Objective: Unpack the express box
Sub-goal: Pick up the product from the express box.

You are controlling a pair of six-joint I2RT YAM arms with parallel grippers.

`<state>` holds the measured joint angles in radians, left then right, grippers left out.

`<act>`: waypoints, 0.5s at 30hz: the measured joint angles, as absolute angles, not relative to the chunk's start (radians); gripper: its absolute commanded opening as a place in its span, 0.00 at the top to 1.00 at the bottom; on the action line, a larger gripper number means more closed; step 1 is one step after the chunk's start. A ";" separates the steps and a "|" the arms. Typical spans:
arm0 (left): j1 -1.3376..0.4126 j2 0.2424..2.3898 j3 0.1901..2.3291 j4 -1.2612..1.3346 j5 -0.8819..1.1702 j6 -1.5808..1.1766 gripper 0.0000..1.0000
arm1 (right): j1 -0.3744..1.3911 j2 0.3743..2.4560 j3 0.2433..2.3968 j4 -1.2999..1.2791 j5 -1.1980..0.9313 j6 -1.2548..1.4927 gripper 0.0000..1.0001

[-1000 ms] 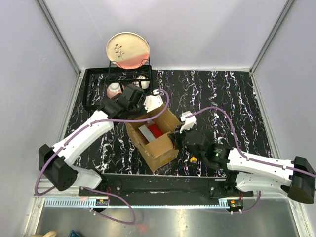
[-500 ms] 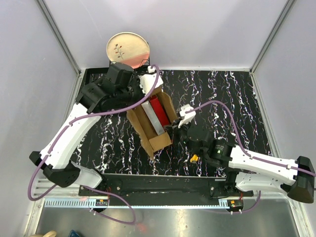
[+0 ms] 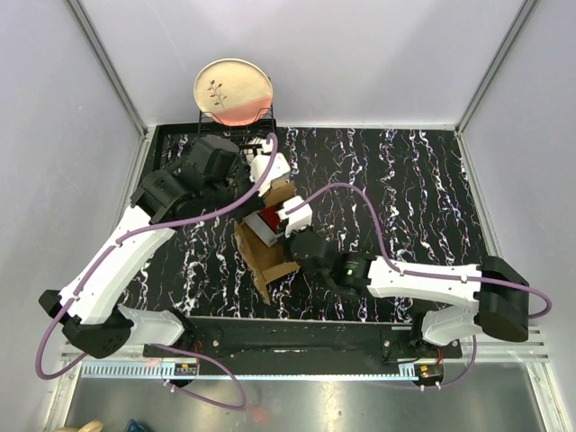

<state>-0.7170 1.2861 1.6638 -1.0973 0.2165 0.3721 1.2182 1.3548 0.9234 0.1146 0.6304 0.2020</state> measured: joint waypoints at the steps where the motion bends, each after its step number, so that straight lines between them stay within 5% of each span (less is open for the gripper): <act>1: -0.710 1.286 1.658 -1.088 0.223 0.355 1.00 | 1.231 1.369 0.924 0.114 0.646 0.199 0.76; 10: -0.649 1.340 1.673 -1.053 0.382 0.202 1.00 | 1.283 1.477 0.929 0.150 0.798 0.150 0.65; 14: -0.649 1.372 1.683 -1.061 0.456 0.166 1.00 | 1.276 1.493 0.887 0.276 0.836 0.118 0.38; 15: -0.648 1.376 1.683 -1.064 0.471 0.160 1.00 | 1.270 1.493 0.868 0.315 0.839 0.115 0.24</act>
